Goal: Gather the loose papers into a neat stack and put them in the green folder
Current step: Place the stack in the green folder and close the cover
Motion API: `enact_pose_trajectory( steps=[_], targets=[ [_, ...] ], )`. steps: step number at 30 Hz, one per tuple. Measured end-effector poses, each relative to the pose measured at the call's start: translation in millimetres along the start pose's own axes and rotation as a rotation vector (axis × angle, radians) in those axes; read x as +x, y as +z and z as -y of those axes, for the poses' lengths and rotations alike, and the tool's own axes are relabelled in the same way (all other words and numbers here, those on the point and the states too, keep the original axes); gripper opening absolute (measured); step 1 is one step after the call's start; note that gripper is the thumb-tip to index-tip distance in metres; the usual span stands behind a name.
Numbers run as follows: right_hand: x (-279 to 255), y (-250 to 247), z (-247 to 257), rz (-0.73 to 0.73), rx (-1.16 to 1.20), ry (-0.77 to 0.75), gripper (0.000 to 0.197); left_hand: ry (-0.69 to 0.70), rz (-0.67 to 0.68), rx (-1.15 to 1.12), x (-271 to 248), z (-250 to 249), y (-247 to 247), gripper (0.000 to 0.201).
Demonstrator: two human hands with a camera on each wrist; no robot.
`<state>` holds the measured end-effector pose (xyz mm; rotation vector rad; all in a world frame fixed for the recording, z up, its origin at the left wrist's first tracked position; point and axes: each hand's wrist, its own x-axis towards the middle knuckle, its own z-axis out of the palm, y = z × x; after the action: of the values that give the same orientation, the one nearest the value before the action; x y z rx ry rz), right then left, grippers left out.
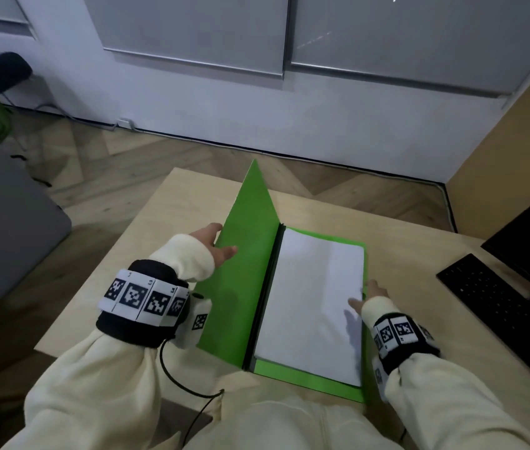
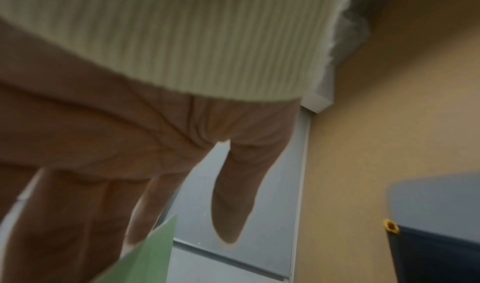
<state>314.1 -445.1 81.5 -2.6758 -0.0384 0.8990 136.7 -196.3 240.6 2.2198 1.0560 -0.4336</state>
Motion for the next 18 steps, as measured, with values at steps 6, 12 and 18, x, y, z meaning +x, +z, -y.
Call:
enact_pose_trajectory(
  steps=[6, 12, 18],
  targets=[
    [-56, -26, 74, -0.022, 0.259, -0.510, 0.046, 0.051, -0.056, 0.150, -21, -22, 6, 0.062],
    [-92, -16, 122, 0.130, 0.190, -0.687, 0.058, 0.044, -0.092, 0.260, -51, -60, 32, 0.040],
    [-85, -20, 113, 0.137, 0.180, -0.567, 0.056, 0.118, -0.039, 0.168, -60, -72, 50, 0.046]
  ],
)
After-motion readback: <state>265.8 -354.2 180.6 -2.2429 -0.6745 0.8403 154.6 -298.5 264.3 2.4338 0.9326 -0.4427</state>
